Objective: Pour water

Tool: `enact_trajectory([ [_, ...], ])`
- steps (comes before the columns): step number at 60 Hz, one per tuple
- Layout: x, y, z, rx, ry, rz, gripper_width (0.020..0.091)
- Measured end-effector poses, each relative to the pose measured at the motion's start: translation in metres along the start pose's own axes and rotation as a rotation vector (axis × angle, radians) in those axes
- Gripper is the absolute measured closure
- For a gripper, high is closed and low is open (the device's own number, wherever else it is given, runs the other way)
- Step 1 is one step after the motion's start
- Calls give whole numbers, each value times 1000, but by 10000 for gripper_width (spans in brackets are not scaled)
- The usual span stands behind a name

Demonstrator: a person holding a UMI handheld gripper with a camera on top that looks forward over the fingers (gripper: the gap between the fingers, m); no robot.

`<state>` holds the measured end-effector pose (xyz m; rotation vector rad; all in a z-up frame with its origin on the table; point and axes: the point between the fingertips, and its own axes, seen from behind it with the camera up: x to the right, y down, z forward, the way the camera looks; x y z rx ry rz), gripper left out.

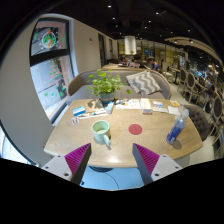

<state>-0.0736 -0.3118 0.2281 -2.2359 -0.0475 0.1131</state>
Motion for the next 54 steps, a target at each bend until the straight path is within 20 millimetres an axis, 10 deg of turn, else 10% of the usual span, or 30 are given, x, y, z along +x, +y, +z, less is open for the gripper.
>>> enact_trajectory([
  [30, 330, 35, 91, 86, 182, 46, 254],
  [43, 370, 12, 170, 140, 150, 32, 263],
  [54, 377, 6, 220, 150, 130, 23, 457],
])
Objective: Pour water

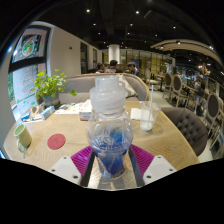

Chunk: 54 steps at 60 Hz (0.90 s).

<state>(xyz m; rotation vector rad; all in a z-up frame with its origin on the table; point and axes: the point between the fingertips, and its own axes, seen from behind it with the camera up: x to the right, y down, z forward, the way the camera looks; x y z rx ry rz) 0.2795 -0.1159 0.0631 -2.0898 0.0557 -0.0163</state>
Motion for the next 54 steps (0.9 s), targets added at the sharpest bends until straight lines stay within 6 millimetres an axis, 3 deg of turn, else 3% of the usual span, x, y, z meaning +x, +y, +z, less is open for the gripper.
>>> enact_trajectory([
  [4, -6, 2, 1, 16, -2, -6, 576],
  [19, -6, -2, 4, 45, 34, -25, 741],
  [22, -7, -3, 5, 45, 49, -37, 827],
  [30, -6, -11, 4, 39, 110, -61, 827],
  [37, -14, -40, -1, 63, 161, -115, 827],
  [43, -29, -73, -18, 83, 227, -203, 823],
  [50, -61, -123, -37, 121, 338, -390, 823],
  [54, -91, -149, -47, 141, 394, -545, 823],
])
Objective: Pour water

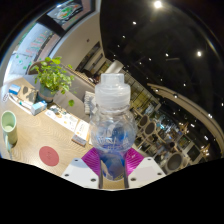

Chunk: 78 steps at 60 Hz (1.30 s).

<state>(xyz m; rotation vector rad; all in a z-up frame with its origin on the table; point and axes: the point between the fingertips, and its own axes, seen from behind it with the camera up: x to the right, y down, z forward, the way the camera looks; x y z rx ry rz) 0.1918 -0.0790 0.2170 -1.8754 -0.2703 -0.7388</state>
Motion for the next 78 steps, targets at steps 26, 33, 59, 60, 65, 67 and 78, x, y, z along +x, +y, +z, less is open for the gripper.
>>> enact_trajectory([
  [26, -144, -105, -35, 136, 187, -1126, 825],
  [33, -180, -93, -29, 141, 173, -1328, 826],
  [59, -174, -92, -32, 80, 70, -1103, 825],
  [60, -173, -93, -33, 80, 50, -1048, 825],
  [65, -167, -99, -38, 76, -19, -776, 823],
  [67, -162, -103, -39, 86, -56, -675, 824],
  [78, -153, -113, -31, 91, -226, -150, 822],
])
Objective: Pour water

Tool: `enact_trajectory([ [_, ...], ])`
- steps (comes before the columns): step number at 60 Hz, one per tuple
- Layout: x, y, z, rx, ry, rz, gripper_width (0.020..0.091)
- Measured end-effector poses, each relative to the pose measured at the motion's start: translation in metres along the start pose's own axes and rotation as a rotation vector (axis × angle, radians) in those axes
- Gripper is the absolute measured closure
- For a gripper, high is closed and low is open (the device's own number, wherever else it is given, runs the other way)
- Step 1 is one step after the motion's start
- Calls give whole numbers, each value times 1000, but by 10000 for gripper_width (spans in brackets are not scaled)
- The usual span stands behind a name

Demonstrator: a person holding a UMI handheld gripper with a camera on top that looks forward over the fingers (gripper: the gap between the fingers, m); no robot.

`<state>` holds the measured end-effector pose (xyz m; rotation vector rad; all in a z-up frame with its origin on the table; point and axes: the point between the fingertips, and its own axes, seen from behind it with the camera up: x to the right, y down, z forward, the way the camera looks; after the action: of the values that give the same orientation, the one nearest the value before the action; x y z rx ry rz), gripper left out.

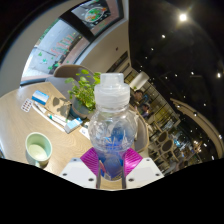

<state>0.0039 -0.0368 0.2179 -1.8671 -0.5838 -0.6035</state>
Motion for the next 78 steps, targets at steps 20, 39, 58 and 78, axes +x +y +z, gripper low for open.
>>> enact_trajectory([
  [20, -30, 71, 61, -39, -247, 610, 822],
  [39, -68, 120, 78, -60, -325, 722, 785],
  [58, -75, 123, 76, -75, -315, 653, 552],
  [78, -48, 118, -32, -236, -238, 623, 253],
])
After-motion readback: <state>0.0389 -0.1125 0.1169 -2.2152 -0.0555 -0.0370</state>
